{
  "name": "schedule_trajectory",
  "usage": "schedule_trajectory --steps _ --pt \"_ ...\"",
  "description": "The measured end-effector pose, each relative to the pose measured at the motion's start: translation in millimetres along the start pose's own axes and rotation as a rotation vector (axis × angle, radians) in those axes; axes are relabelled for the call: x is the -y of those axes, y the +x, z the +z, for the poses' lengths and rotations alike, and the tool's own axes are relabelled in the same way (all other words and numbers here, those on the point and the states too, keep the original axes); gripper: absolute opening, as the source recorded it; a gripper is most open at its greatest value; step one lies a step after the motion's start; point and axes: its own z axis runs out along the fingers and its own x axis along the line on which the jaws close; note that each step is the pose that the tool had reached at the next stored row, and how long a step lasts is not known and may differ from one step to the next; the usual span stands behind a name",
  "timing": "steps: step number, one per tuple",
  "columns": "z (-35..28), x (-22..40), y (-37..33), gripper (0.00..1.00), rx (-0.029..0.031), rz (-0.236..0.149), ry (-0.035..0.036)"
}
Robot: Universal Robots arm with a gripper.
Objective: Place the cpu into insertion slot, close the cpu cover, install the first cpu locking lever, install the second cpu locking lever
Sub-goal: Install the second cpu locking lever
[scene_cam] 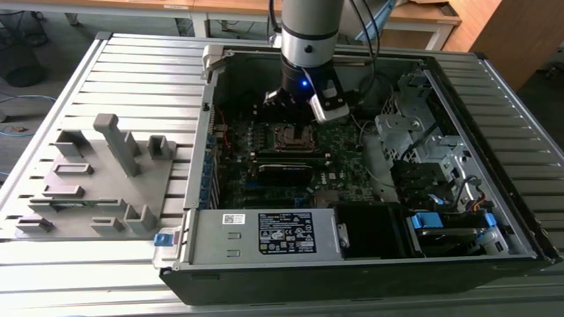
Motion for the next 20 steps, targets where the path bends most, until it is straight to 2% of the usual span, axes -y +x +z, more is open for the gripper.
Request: schedule_trajectory --steps 8,15,20 --pt "0.0 4.6 0.2 0.11 0.0001 0.0 0.0001" --pt "0.8 8.2 6.8 0.11 0.0001 0.0 0.0001" --pt "4.0 10.6 12.1 0.11 0.0001 0.0 0.0001"
